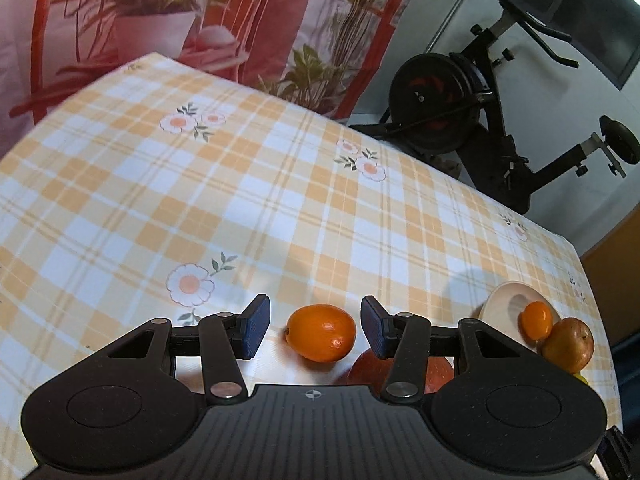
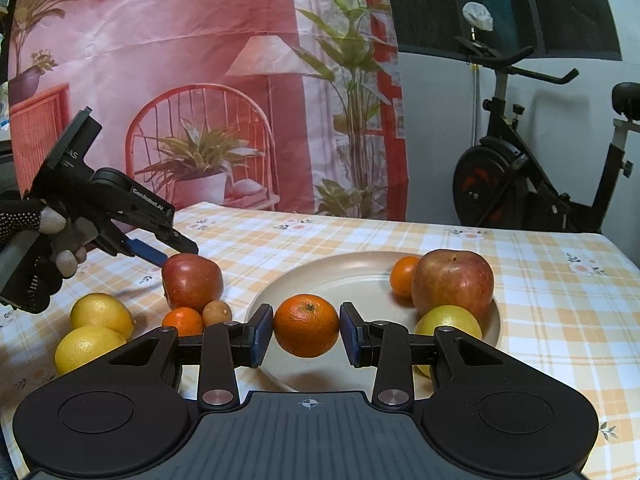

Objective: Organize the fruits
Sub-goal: 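Close the left gripper on a second tangerine while the right holds its tangerine above the plate, then lower the tangerine onto the plate with the right gripper while the left places its tangerine there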

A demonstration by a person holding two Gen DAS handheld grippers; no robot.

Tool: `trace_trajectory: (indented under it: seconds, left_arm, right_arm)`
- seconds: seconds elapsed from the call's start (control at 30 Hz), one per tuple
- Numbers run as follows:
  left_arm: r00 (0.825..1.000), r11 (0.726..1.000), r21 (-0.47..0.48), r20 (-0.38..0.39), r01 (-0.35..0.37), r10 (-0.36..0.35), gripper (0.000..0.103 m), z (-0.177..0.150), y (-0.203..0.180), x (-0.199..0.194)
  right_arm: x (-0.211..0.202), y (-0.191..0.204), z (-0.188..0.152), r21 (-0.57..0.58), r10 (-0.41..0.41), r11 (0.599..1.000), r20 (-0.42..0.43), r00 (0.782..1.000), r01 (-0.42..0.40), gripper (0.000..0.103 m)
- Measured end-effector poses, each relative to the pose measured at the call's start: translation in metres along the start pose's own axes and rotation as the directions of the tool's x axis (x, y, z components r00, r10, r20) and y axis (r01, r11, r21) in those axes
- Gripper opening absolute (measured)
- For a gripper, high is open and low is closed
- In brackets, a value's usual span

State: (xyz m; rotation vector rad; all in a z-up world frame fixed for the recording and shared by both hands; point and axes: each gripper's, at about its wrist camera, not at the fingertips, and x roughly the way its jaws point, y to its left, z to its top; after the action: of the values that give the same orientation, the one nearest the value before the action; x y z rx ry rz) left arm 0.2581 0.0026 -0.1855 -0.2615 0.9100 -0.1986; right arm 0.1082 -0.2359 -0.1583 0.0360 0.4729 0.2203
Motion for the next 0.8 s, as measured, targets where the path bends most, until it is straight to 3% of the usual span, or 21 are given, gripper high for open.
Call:
trace_trajectory:
  seconds: [0.27,0.4,0.47,0.8]
  left_arm:
    - [0.999,1.000,0.001,-0.038,-0.020,0.020,0.053,-0.002,-0.003,0.016]
    - [0.999,1.000,0.002,-0.028,-0.024,0.024,0.051,-0.002,-0.004,0.019]
    - [1.000,1.000,-0.005,-0.024,-0.009,0.009,0.044,-0.001,-0.004,0.020]
    - [0.999,1.000,0.001,0.036,-0.022,0.022,0.044,0.002,-0.006,0.002]
  right_arm:
    - [0.000,0.000,-0.001,0.004,-0.001,1.000,-0.003,1.000,0.001,0.034]
    - [0.000,0.001,-0.001,0.002,-0.001,1.000,-0.006,1.000,0.001,0.034]
    - [0.000,0.001,-0.001,0.000,-0.002,1.000,-0.007,1.000,0.002,0.034]
    - [0.000,0.001,-0.002,0.000,-0.002,1.000,-0.005,1.000,0.002,0.034]
